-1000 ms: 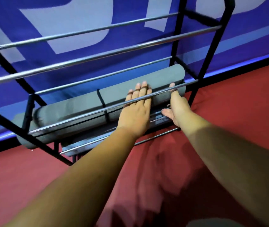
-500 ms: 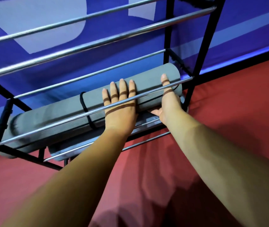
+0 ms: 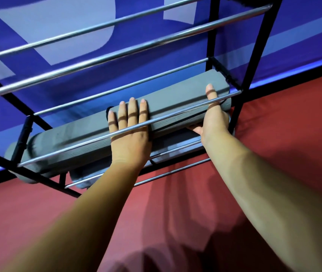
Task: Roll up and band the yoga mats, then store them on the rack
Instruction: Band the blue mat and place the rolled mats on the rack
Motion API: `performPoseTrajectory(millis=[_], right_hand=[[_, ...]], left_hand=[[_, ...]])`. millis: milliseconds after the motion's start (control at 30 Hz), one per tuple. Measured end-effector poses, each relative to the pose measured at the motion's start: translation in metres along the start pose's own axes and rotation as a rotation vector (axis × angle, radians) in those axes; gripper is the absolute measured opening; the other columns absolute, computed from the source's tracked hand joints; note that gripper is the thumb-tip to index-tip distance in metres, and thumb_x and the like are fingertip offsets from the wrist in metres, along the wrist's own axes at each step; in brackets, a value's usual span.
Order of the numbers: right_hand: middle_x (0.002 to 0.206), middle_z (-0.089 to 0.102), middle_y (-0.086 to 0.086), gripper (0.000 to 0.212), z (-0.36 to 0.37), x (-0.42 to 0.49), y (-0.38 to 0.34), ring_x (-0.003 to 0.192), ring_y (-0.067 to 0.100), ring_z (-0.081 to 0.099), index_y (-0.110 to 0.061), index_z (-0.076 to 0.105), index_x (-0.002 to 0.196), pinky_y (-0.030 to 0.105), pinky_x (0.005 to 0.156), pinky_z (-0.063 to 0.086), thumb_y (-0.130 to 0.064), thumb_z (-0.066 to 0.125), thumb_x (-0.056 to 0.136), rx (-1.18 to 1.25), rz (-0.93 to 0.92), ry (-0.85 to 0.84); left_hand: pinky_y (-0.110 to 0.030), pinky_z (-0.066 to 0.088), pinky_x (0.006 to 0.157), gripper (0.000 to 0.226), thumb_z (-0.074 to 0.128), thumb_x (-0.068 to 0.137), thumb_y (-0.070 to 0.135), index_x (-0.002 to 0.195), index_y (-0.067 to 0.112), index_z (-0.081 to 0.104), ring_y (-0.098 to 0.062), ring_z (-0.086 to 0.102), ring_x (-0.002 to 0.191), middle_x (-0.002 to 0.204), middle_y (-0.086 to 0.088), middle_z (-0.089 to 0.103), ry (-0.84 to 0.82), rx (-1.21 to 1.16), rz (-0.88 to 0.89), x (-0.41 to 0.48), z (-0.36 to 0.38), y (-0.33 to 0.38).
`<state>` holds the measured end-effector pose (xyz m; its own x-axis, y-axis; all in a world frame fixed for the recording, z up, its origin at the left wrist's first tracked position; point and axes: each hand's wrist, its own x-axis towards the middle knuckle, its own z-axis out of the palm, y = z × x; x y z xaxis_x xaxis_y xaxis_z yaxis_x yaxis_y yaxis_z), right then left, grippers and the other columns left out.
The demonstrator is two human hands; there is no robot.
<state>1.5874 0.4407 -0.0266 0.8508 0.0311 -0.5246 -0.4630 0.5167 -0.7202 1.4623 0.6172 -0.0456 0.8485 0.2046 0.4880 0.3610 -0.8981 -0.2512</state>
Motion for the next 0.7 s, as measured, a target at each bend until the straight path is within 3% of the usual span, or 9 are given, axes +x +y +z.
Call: performPoseTrajectory(millis=[233, 300, 433, 600, 700], right_hand=[[0.112, 0.077, -0.001, 0.047, -0.003, 0.005, -0.002, 0.097, 0.024, 0.077, -0.026, 0.069, 0.102, 0.057, 0.077, 0.066, -0.059, 0.091, 0.075, 0.099, 0.01, -0.007], [0.117, 0.078, -0.003, 0.064, 0.002, 0.008, 0.008, 0.1, 0.023, 0.078, -0.029, 0.069, 0.114, 0.054, 0.085, 0.065, -0.064, 0.094, 0.066, 0.067, 0.047, -0.069], [0.123, 0.076, 0.008, 0.113, 0.011, 0.018, 0.026, 0.105, 0.04, 0.075, -0.027, 0.065, 0.131, 0.068, 0.084, 0.059, -0.063, 0.104, 0.031, -0.026, 0.152, -0.147], [0.114, 0.08, 0.009, 0.091, 0.012, 0.008, 0.023, 0.098, 0.038, 0.078, -0.023, 0.069, 0.124, 0.069, 0.077, 0.061, -0.047, 0.104, 0.043, 0.038, 0.096, -0.105], [0.119, 0.078, 0.011, 0.071, 0.001, 0.009, 0.03, 0.106, 0.036, 0.075, -0.022, 0.071, 0.125, 0.07, 0.081, 0.06, -0.036, 0.1, 0.062, 0.104, 0.109, -0.115]], left_hand=[[-0.065, 0.018, 0.126, 0.082, 0.063, 0.097, 0.029, 0.168, 0.016, 0.023, -0.044, 0.031, 0.155, 0.17, -0.016, 0.033, -0.016, -0.037, 0.01, 0.01, -0.002, 0.011], [-0.064, 0.017, 0.126, 0.085, 0.065, 0.096, 0.033, 0.169, 0.018, 0.023, -0.041, 0.031, 0.155, 0.17, -0.014, 0.033, -0.033, -0.073, 0.013, 0.013, -0.001, 0.009], [-0.06, 0.019, 0.126, 0.106, 0.074, 0.083, 0.046, 0.169, 0.021, 0.018, -0.039, 0.032, 0.154, 0.168, -0.013, 0.034, -0.1, -0.105, 0.05, 0.025, -0.002, -0.004], [-0.06, 0.001, 0.131, 0.127, 0.084, 0.076, 0.055, 0.171, 0.02, 0.008, -0.04, 0.014, 0.162, 0.176, -0.017, 0.013, -0.133, -0.098, 0.023, 0.018, -0.005, -0.004], [-0.067, 0.001, 0.128, 0.117, 0.082, 0.08, 0.047, 0.17, 0.014, 0.014, -0.044, 0.01, 0.162, 0.176, -0.023, 0.007, -0.121, -0.041, -0.052, 0.001, -0.003, -0.005]])
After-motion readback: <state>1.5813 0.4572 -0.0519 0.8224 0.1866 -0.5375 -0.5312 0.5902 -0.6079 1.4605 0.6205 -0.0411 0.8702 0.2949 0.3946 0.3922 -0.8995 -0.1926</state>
